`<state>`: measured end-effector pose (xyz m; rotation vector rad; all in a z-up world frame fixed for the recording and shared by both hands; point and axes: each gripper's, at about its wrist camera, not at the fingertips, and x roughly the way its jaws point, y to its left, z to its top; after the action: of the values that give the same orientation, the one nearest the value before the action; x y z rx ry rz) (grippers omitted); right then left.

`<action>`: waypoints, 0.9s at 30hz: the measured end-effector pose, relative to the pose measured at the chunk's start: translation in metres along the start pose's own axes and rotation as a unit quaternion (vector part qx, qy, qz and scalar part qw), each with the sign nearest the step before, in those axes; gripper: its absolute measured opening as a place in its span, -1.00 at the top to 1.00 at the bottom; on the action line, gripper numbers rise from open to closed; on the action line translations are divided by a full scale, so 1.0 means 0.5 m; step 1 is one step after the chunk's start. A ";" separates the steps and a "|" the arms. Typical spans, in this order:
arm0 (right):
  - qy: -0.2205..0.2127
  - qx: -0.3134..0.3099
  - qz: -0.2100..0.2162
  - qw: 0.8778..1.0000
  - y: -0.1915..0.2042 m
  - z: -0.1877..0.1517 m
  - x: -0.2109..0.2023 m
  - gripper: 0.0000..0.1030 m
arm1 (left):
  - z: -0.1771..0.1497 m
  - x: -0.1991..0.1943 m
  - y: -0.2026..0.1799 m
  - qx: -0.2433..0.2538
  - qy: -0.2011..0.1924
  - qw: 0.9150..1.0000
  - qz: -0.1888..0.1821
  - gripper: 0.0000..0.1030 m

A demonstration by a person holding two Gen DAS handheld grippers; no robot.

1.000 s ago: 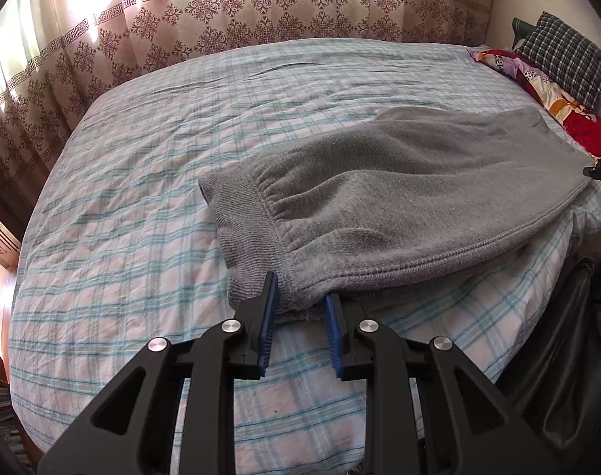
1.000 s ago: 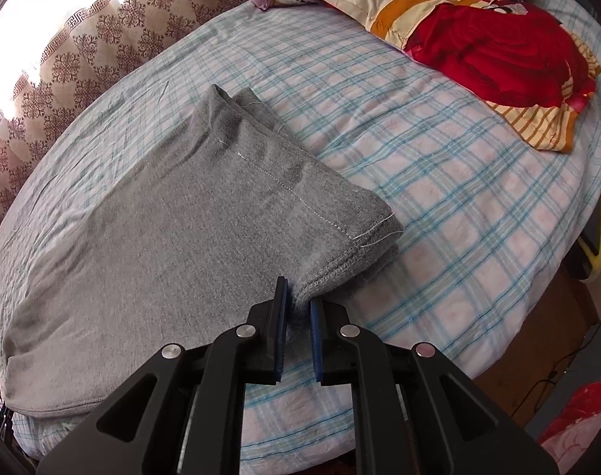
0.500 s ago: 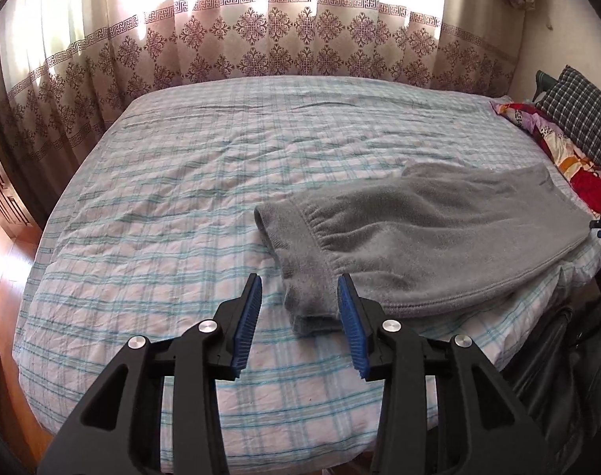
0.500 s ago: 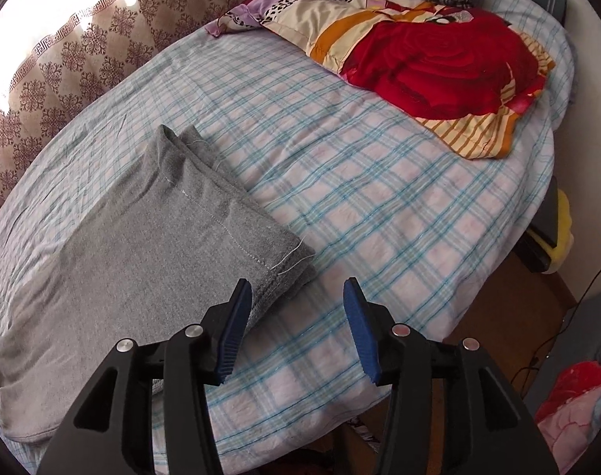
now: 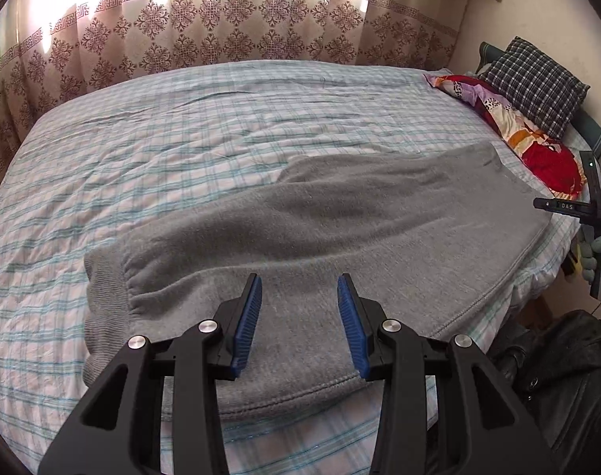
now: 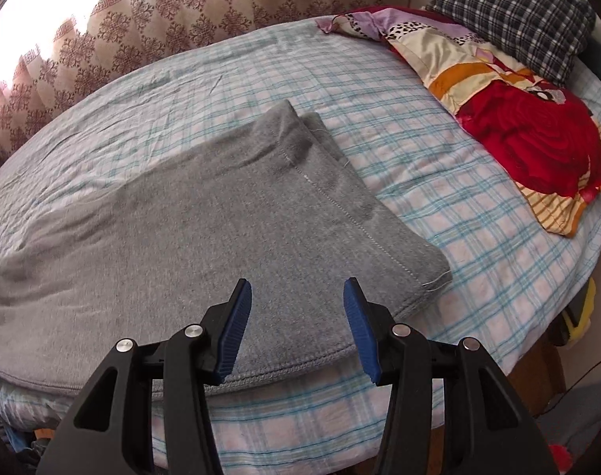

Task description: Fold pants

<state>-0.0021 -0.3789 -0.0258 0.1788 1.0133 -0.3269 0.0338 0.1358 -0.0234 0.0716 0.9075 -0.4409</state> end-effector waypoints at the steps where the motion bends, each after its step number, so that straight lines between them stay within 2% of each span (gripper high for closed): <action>1: 0.010 -0.011 0.001 1.000 0.007 -0.004 0.009 0.05 | -0.007 0.011 -0.004 -0.001 0.010 1.000 -0.004 0.20; 4: 0.044 -0.029 -0.006 0.999 0.011 -0.018 0.040 0.04 | -0.037 0.043 -0.002 -0.009 0.048 0.999 0.001 0.21; 7: 0.054 -0.038 0.002 0.998 0.007 -0.023 0.049 0.01 | -0.076 0.068 0.010 -0.025 0.086 0.996 0.008 0.20; 12: 0.070 -0.050 -0.001 0.996 0.012 -0.014 0.055 0.00 | -0.100 0.064 0.004 -0.020 0.090 0.996 0.015 0.20; 16: 0.055 -0.073 -0.018 0.996 0.043 0.003 0.042 -0.01 | -0.085 0.060 0.014 -0.024 0.096 0.995 0.001 0.20; 19: 0.033 -0.091 0.010 0.995 0.089 0.025 0.024 -0.01 | -0.066 0.052 0.021 -0.031 0.094 0.995 -0.010 0.19; 24: 0.013 -0.126 0.081 0.989 0.214 0.079 0.023 -0.01 | -0.013 0.035 0.008 -0.021 0.062 0.998 -0.013 0.17; 25: 0.013 -0.128 0.100 0.987 0.244 0.089 0.027 -0.01 | -0.001 0.033 0.003 -0.017 0.054 0.998 -0.015 0.14; 26: 0.014 -0.133 0.119 0.984 0.272 0.101 0.031 -0.01 | 0.011 0.032 -0.001 -0.012 0.046 0.999 -0.012 0.01; 27: 0.015 -0.139 0.136 0.981 0.302 0.114 0.037 -0.01 | 0.024 0.031 -0.002 -0.011 0.037 0.999 -0.009 -0.04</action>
<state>0.1051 -0.2574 -0.0125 0.0685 1.0383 0.0678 0.0505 0.1266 -0.0280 0.0608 0.9868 -0.4467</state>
